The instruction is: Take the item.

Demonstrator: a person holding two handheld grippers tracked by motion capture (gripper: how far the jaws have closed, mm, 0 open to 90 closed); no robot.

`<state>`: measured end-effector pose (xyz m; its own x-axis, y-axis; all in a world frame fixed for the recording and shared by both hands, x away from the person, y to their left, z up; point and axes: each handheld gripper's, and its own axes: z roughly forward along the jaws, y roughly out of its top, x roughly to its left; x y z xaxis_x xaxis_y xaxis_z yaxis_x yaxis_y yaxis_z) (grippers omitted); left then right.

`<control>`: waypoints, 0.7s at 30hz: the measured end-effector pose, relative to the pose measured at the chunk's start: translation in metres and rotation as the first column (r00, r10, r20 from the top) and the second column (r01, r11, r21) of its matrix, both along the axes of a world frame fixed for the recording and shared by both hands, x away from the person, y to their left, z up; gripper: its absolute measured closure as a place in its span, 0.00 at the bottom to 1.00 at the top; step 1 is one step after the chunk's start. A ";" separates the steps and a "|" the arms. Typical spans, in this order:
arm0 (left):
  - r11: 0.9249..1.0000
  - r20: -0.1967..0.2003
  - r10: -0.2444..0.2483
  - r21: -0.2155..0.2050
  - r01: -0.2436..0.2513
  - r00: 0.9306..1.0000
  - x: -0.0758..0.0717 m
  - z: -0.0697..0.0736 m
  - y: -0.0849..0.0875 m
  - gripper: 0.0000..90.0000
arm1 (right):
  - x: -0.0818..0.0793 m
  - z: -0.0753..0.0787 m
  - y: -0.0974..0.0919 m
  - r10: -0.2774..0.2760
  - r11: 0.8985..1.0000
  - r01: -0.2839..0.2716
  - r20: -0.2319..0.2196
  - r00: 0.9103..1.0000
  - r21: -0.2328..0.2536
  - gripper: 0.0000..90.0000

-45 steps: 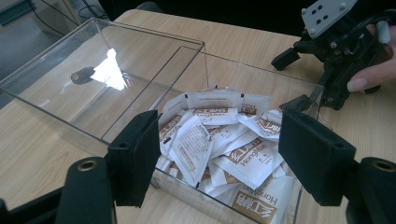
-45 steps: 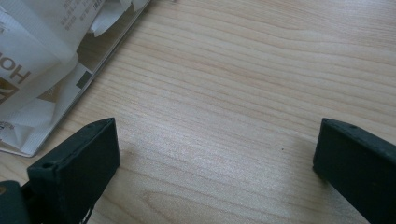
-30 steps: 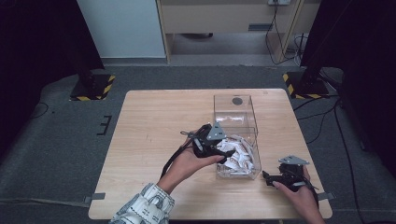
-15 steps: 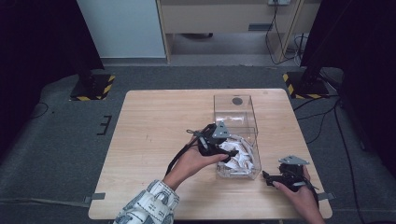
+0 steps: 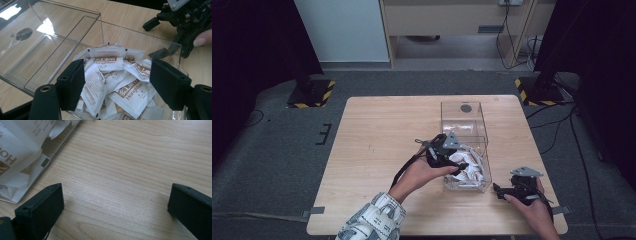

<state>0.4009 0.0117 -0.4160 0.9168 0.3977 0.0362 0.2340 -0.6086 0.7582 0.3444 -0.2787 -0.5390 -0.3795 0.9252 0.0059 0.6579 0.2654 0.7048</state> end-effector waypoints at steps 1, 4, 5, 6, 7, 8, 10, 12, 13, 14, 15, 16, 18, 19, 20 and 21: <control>1.000 -0.002 0.001 -0.001 -0.001 1.000 0.000 0.000 -0.001 0.31 | 0.000 0.000 0.000 -0.001 1.000 0.001 0.000 1.000 0.000 0.01; 1.000 -0.003 0.002 0.005 -0.002 1.000 0.001 -0.001 -0.001 0.32 | 0.000 0.000 0.000 -0.001 1.000 0.001 0.000 1.000 0.000 0.01; 1.000 -0.003 0.004 0.007 -0.004 1.000 0.001 -0.002 -0.001 0.31 | 0.000 0.000 0.000 -0.004 1.000 0.004 0.000 1.000 0.001 0.01; 1.000 -0.005 0.007 0.007 -0.007 1.000 0.001 -0.002 -0.001 0.32 | 0.000 0.000 0.000 -0.002 1.000 0.002 0.000 1.000 0.001 0.01; 1.000 -0.008 0.007 0.006 -0.007 1.000 0.002 -0.003 -0.001 0.32 | 0.000 0.000 0.000 0.000 1.000 0.000 0.000 1.000 0.000 0.01; 1.000 -0.009 0.008 0.006 -0.008 1.000 0.002 -0.003 -0.001 0.33 | 0.000 0.000 0.000 0.000 1.000 0.000 0.001 1.000 -0.001 0.01; 1.000 -0.007 0.007 0.009 -0.007 1.000 0.002 -0.004 -0.001 0.36 | 0.000 0.000 0.000 0.001 1.000 -0.001 0.000 1.000 0.000 0.01; 1.000 -0.008 0.006 0.012 -0.006 1.000 0.002 -0.004 -0.002 0.39 | 0.000 0.000 0.000 -0.003 1.000 0.003 0.001 1.000 0.000 0.01; 1.000 -0.007 0.006 0.013 -0.006 1.000 0.001 -0.005 -0.002 0.40 | 0.000 0.000 0.000 0.000 1.000 0.000 0.000 1.000 0.000 0.01; 1.000 -0.005 0.006 0.015 -0.006 1.000 0.001 -0.005 -0.002 0.43 | 0.000 0.000 0.000 0.000 1.000 0.000 0.000 1.000 0.000 0.01; 1.000 -0.001 0.008 0.019 -0.008 1.000 0.001 -0.005 -0.003 0.43 | 0.000 0.000 0.000 0.000 1.000 0.000 0.000 1.000 0.000 0.01; 1.000 0.000 0.011 0.019 -0.011 1.000 0.001 -0.005 -0.003 0.44 | 0.000 0.000 0.000 0.000 1.000 0.000 0.001 1.000 -0.001 0.01; 1.000 -0.001 0.016 0.021 -0.016 1.000 0.002 -0.005 -0.003 0.48 | 0.000 0.000 0.000 -0.003 1.000 0.003 0.001 1.000 0.000 0.01; 1.000 0.000 0.020 0.023 -0.020 1.000 0.002 -0.005 -0.003 0.49 | 0.000 0.000 0.000 0.000 1.000 0.000 0.000 1.000 0.000 0.01; 0.999 -0.002 0.023 0.022 -0.023 1.000 0.003 -0.005 -0.003 0.52 | 0.000 0.000 0.000 -0.003 1.000 0.003 0.001 1.000 0.000 0.01; 0.999 -0.005 0.023 0.027 -0.023 1.000 0.003 -0.006 -0.003 0.54 | 0.000 0.000 0.000 -0.001 1.000 0.001 0.000 1.000 0.000 0.01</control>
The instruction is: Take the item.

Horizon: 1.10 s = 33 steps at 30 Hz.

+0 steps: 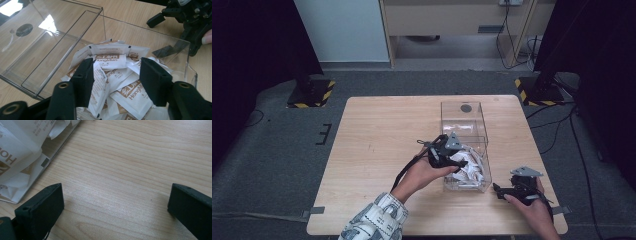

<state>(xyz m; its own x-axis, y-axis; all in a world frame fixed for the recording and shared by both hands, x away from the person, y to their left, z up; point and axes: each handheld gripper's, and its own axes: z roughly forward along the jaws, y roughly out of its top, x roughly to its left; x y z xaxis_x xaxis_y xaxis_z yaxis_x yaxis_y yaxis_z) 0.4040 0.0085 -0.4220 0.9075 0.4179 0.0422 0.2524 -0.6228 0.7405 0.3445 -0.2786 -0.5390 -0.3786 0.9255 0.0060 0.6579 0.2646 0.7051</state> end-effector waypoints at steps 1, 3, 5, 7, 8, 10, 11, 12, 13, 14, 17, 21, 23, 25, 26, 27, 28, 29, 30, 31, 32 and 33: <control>1.000 -0.001 0.000 0.008 0.000 1.000 0.001 -0.001 0.000 0.57 | 0.000 0.000 0.000 0.001 1.000 -0.001 0.000 1.000 -0.001 0.01; 1.000 -0.003 0.000 0.021 0.000 1.000 0.002 -0.003 -0.001 0.60 | 0.000 0.000 0.000 0.000 1.000 0.000 -0.001 1.000 0.000 0.01; 0.999 -0.006 0.001 0.036 -0.001 1.000 0.004 -0.005 -0.001 0.65 | 0.000 0.000 0.000 -0.002 1.000 0.002 0.001 1.000 0.000 0.01; 0.999 -0.012 0.003 0.048 -0.002 1.000 0.006 -0.008 -0.001 0.68 | 0.000 0.000 0.000 0.002 1.000 -0.002 0.000 1.000 -0.001 0.01; 0.999 -0.015 0.003 0.053 -0.002 1.000 0.006 -0.009 -0.001 0.70 | 0.000 0.000 0.000 0.002 1.000 -0.002 0.000 1.000 0.000 0.01; 0.998 -0.020 0.005 0.067 -0.004 1.000 0.008 -0.012 -0.001 0.72 | 0.000 0.000 0.000 0.001 1.000 -0.001 0.000 1.000 0.001 0.01; 0.997 -0.020 0.005 0.074 -0.003 1.000 0.008 -0.013 -0.002 0.72 | 0.000 0.000 0.000 0.000 1.000 0.000 0.000 1.000 0.002 0.01; 0.997 -0.023 0.007 0.080 -0.005 1.000 0.009 -0.014 -0.002 0.73 | 0.000 0.000 0.000 0.001 1.000 -0.001 0.001 1.000 0.000 0.01; 0.996 -0.025 0.006 0.086 -0.004 1.000 0.009 -0.016 -0.003 0.73 | 0.000 0.000 0.000 0.001 1.000 -0.001 0.000 1.000 0.001 0.01; 0.996 -0.026 0.005 0.093 -0.002 1.000 0.010 -0.017 -0.004 0.73 | 0.000 0.000 0.000 0.002 1.000 -0.002 0.000 1.000 0.001 0.01; 0.994 -0.026 0.007 0.112 -0.004 1.000 0.011 -0.021 -0.006 0.76 | 0.000 0.000 0.000 0.003 1.000 -0.003 0.000 1.000 0.001 0.01; 0.993 -0.030 0.011 0.121 -0.008 0.999 0.013 -0.024 -0.009 0.80 | 0.000 0.000 0.000 0.004 1.000 -0.004 0.001 1.000 0.001 0.01; 0.992 -0.034 0.014 0.122 -0.010 0.999 0.013 -0.025 -0.009 0.84 | 0.000 0.000 0.000 0.004 1.000 -0.004 0.000 1.000 0.001 0.01; 0.992 -0.040 0.011 0.129 -0.005 0.999 0.013 -0.026 -0.009 0.89 | 0.000 0.000 0.000 0.004 1.000 -0.004 0.000 1.000 0.001 0.01; 0.992 -0.041 0.011 0.129 -0.006 0.999 0.013 -0.026 -0.009 0.91 | 0.000 0.000 0.000 0.004 1.000 -0.004 0.000 1.000 0.002 0.01; 0.992 -0.046 0.011 0.127 -0.005 0.999 0.013 -0.025 -0.009 0.92 | 0.000 0.000 0.000 0.004 1.000 -0.004 0.000 1.000 0.002 0.01; 0.992 -0.046 0.012 0.122 -0.007 0.999 0.013 -0.024 -0.008 0.95 | 0.000 0.000 0.000 0.004 1.000 -0.004 0.000 1.000 0.002 0.01; 0.993 -0.048 0.014 0.116 -0.009 0.999 0.013 -0.023 -0.008 0.96 | 0.000 0.000 0.000 0.004 1.000 -0.004 0.000 1.000 0.001 0.01; 0.994 -0.046 0.015 0.110 -0.010 0.999 0.013 -0.022 -0.007 0.98 | 0.000 0.000 0.000 0.004 1.000 -0.004 0.000 1.000 0.001 0.01; 0.994 -0.042 0.015 0.106 -0.011 0.999 0.013 -0.021 -0.006 0.99 | 0.000 0.000 0.000 0.004 1.000 -0.004 0.000 1.000 0.002 0.01; 0.995 -0.041 0.014 0.102 -0.010 0.999 0.013 -0.020 -0.006 0.99 | 0.000 0.000 0.000 0.004 1.000 -0.004 0.000 1.000 0.001 0.01; 0.995 -0.040 0.012 0.098 -0.008 0.999 0.012 -0.019 -0.005 0.99 | 0.000 0.000 0.000 0.004 1.000 -0.004 0.000 1.000 0.001 0.01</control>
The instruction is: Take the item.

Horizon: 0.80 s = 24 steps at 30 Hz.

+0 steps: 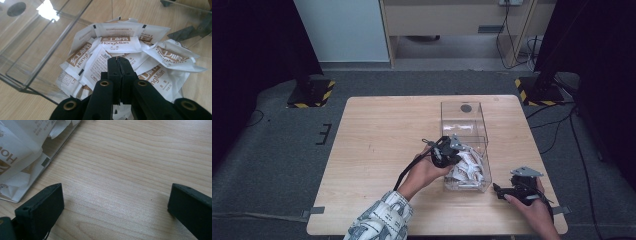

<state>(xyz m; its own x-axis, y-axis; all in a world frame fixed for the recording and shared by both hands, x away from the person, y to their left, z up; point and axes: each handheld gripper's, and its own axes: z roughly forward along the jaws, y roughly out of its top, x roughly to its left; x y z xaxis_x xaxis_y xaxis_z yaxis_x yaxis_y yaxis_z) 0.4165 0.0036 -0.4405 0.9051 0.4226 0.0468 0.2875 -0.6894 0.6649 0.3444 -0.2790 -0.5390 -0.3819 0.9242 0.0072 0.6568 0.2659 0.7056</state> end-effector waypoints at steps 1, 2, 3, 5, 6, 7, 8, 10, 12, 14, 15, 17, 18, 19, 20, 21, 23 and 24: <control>1.000 -0.001 -0.002 -0.006 0.002 1.000 0.000 0.001 0.000 0.99 | 0.000 0.000 0.000 0.000 1.000 0.000 0.000 1.000 0.000 0.01; 1.000 0.001 -0.003 -0.009 0.003 1.000 -0.001 0.002 0.001 0.99 | 0.000 0.000 0.000 0.000 1.000 0.000 0.000 1.000 0.000 0.01; 1.000 0.002 -0.001 -0.013 0.001 1.000 -0.001 0.003 0.001 0.99 | 0.000 0.000 0.000 0.000 1.000 0.000 0.000 1.000 0.000 0.01; 0.999 0.005 0.004 -0.032 -0.004 1.000 -0.002 0.005 0.003 0.99 | 0.000 0.000 0.000 0.001 1.000 -0.001 0.000 1.000 0.000 0.01; 0.999 0.008 0.004 -0.038 -0.004 1.000 -0.002 0.006 0.004 0.99 | 0.000 0.000 0.000 0.001 1.000 -0.001 0.000 1.000 0.000 0.01; 0.999 0.010 0.003 -0.042 -0.003 1.000 -0.002 0.007 0.004 1.00 | 0.000 0.000 0.000 0.000 1.000 0.000 0.000 1.000 -0.001 0.01; 0.999 0.006 0.004 -0.054 -0.004 1.000 -0.003 0.008 0.005 1.00 | 0.000 0.000 0.000 0.000 1.000 0.000 0.000 1.000 -0.001 0.01; 0.998 0.011 0.004 -0.058 -0.004 1.000 -0.004 0.010 0.006 1.00 | 0.000 0.000 0.000 0.000 1.000 0.000 0.001 1.000 -0.002 0.01; 0.998 0.015 0.006 -0.066 -0.005 1.000 -0.005 0.013 0.007 1.00 | 0.000 0.000 0.000 0.000 1.000 0.000 0.000 1.000 -0.002 0.01; 0.997 0.018 0.010 -0.078 -0.008 1.000 -0.005 0.016 0.009 1.00 | 0.000 0.000 0.000 0.000 1.000 0.000 0.000 1.000 -0.001 0.01; 0.996 0.016 0.011 -0.087 -0.010 1.000 -0.005 0.017 0.010 1.00 | 0.000 0.000 0.000 0.000 1.000 0.000 0.000 1.000 -0.001 0.01; 0.995 0.017 0.013 -0.095 -0.011 1.000 -0.005 0.019 0.011 1.00 | 0.000 0.000 0.000 0.000 1.000 0.000 0.000 1.000 -0.001 0.01; 0.995 0.018 0.013 -0.101 -0.011 1.000 -0.006 0.020 0.011 1.00 | 0.000 0.000 0.000 0.000 1.000 0.000 0.000 1.000 -0.001 0.01; 0.995 0.019 0.012 -0.104 -0.010 1.000 -0.006 0.021 0.012 1.00 | 0.000 0.000 0.000 0.000 1.000 0.000 0.000 1.000 -0.001 0.01; 0.994 0.018 0.010 -0.109 -0.008 1.000 -0.006 0.022 0.012 1.00 | 0.000 0.000 0.000 0.000 1.000 0.000 0.000 1.000 -0.002 0.01; 0.993 0.017 0.011 -0.114 -0.009 1.000 -0.007 0.023 0.012 1.00 | 0.000 0.000 0.000 0.000 1.000 0.000 0.000 1.000 -0.001 0.01; 0.993 0.018 0.008 -0.121 -0.005 1.000 -0.007 0.024 0.012 1.00 | 0.000 0.000 0.000 0.000 1.000 0.000 0.000 1.000 -0.002 0.01; 0.992 0.020 0.006 -0.123 -0.004 1.000 -0.007 0.025 0.012 1.00 | 0.000 0.000 0.000 0.000 1.000 0.000 0.001 1.000 -0.002 0.01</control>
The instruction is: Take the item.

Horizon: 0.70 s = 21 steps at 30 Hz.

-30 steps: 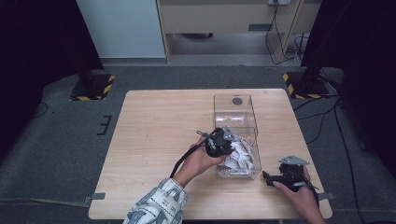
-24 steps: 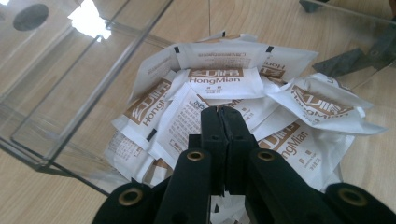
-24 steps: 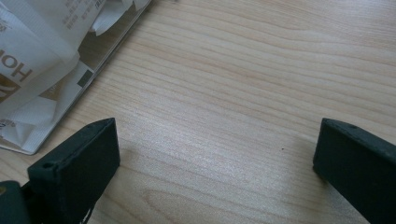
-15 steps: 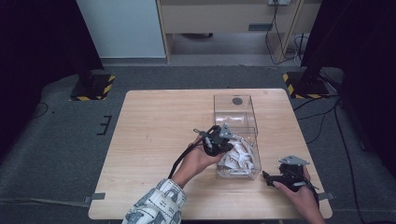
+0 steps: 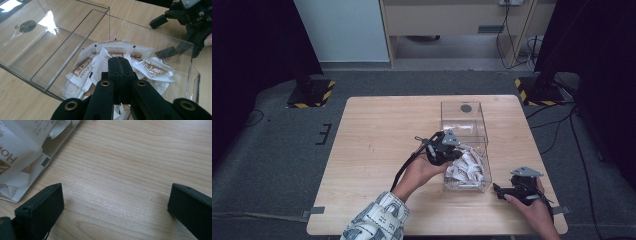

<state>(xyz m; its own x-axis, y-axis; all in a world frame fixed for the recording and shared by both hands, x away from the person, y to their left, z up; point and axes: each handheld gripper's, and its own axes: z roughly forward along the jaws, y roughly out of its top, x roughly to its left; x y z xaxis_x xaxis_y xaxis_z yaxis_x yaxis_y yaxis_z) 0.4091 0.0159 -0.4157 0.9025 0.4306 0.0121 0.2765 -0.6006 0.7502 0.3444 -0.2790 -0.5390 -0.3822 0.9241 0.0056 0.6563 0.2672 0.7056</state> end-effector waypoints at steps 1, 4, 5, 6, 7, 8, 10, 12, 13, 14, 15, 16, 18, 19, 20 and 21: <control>1.000 0.000 -0.004 0.000 0.004 1.000 0.000 0.001 0.000 1.00 | 0.000 0.000 0.000 0.000 1.000 0.000 -0.001 1.000 0.001 0.01; 1.000 0.003 -0.007 -0.006 0.007 1.000 -0.001 0.002 0.001 1.00 | 0.000 0.000 0.000 0.000 1.000 0.000 -0.001 1.000 0.001 0.01; 1.000 0.004 -0.006 -0.009 0.006 1.000 -0.001 0.003 0.002 1.00 | 0.000 0.000 0.000 0.000 1.000 0.000 0.000 1.000 0.000 0.01; 1.000 0.006 -0.007 -0.010 0.007 1.000 -0.001 0.003 0.002 1.00 | 0.000 0.000 0.000 0.000 1.000 0.000 0.000 1.000 0.000 0.01; 1.000 0.007 -0.008 -0.012 0.008 1.000 -0.001 0.004 0.003 1.00 | 0.000 0.000 0.000 0.000 1.000 0.000 -0.001 1.000 0.000 0.01; 1.000 0.007 -0.005 -0.017 0.005 1.000 -0.001 0.005 0.004 1.00 | 0.000 0.000 0.000 0.000 1.000 0.000 -0.001 1.000 0.001 0.01; 1.000 0.006 -0.004 -0.026 0.004 1.000 -0.001 0.006 0.006 1.00 | 0.000 0.000 0.000 0.000 1.000 0.000 0.000 1.000 0.000 0.01; 0.999 0.005 -0.006 -0.033 0.006 1.000 -0.001 0.007 0.007 1.00 | 0.000 0.000 0.000 0.000 1.000 0.000 -0.001 1.000 0.001 0.01; 0.999 0.008 -0.009 -0.032 0.009 1.000 -0.001 0.008 0.007 1.00 | 0.000 0.000 0.000 0.000 1.000 0.000 0.000 1.000 0.000 0.01; 0.999 0.009 -0.011 -0.036 0.012 1.000 -0.001 0.009 0.008 1.00 | 0.000 0.000 0.000 0.000 1.000 0.000 0.000 1.000 0.000 0.01; 0.999 0.011 -0.012 -0.041 0.012 1.000 -0.001 0.009 0.008 1.00 | 0.000 0.000 0.000 0.000 1.000 0.000 0.000 1.000 0.000 0.01; 0.999 0.012 -0.012 -0.045 0.013 1.000 -0.001 0.010 0.009 1.00 | 0.000 0.000 0.000 0.000 1.000 0.000 -0.001 1.000 0.000 0.01; 0.999 0.014 -0.012 -0.052 0.013 1.000 -0.001 0.012 0.010 1.00 | 0.000 0.000 0.000 0.000 1.000 0.000 -0.001 1.000 0.000 0.01; 0.998 0.016 -0.012 -0.056 0.013 1.000 -0.001 0.012 0.011 1.00 | 0.000 0.000 0.000 0.000 1.000 0.000 0.000 1.000 0.000 0.01; 0.998 0.019 -0.014 -0.057 0.015 1.000 -0.001 0.013 0.012 1.00 | 0.000 0.000 0.000 0.000 1.000 0.000 0.000 1.000 0.000 0.01; 0.998 0.021 -0.012 -0.062 0.013 1.000 -0.002 0.014 0.012 1.00 | 0.000 0.000 0.000 0.000 1.000 0.000 -0.001 1.000 0.000 0.01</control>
